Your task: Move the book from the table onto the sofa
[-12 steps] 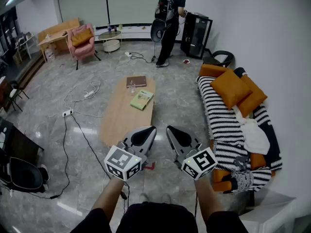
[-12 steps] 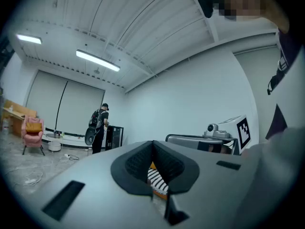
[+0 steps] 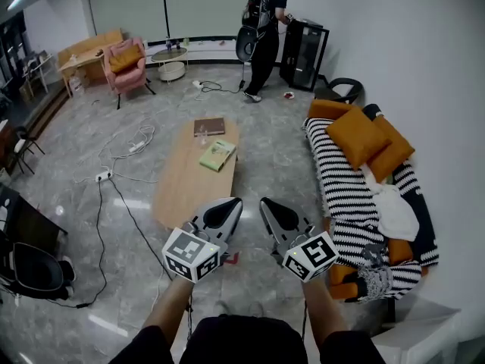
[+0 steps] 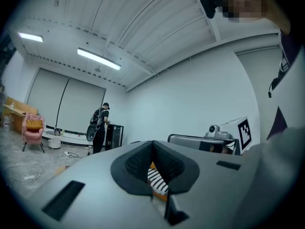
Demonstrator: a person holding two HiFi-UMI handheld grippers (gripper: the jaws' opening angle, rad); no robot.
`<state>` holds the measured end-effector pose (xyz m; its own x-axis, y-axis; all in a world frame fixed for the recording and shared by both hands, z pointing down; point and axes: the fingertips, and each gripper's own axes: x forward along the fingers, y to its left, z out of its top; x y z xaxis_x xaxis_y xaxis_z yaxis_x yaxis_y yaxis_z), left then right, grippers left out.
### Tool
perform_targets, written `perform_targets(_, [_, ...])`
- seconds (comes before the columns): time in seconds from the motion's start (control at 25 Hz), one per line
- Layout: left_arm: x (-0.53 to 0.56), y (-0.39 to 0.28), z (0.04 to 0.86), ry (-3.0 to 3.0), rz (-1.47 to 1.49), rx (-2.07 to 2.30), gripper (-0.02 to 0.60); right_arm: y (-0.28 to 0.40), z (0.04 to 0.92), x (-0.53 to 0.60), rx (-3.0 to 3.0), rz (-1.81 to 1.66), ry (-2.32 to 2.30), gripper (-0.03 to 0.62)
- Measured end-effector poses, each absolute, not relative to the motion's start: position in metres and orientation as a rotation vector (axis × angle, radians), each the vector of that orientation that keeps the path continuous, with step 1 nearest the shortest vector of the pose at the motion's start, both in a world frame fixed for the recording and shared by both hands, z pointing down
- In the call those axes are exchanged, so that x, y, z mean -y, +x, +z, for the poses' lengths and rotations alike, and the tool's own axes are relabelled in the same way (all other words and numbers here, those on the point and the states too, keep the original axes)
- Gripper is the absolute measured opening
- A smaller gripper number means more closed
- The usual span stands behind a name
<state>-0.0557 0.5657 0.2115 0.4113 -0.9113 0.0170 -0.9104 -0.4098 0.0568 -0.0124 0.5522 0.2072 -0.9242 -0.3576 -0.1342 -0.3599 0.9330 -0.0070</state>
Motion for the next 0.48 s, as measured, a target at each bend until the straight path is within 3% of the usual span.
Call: perform_targets(0.48, [-0.535,-0.033,0.234,2.489,-0.006,1.726,0.015,0.023,0.229,-0.516,-2.992,-0.015,-0.504,0.023])
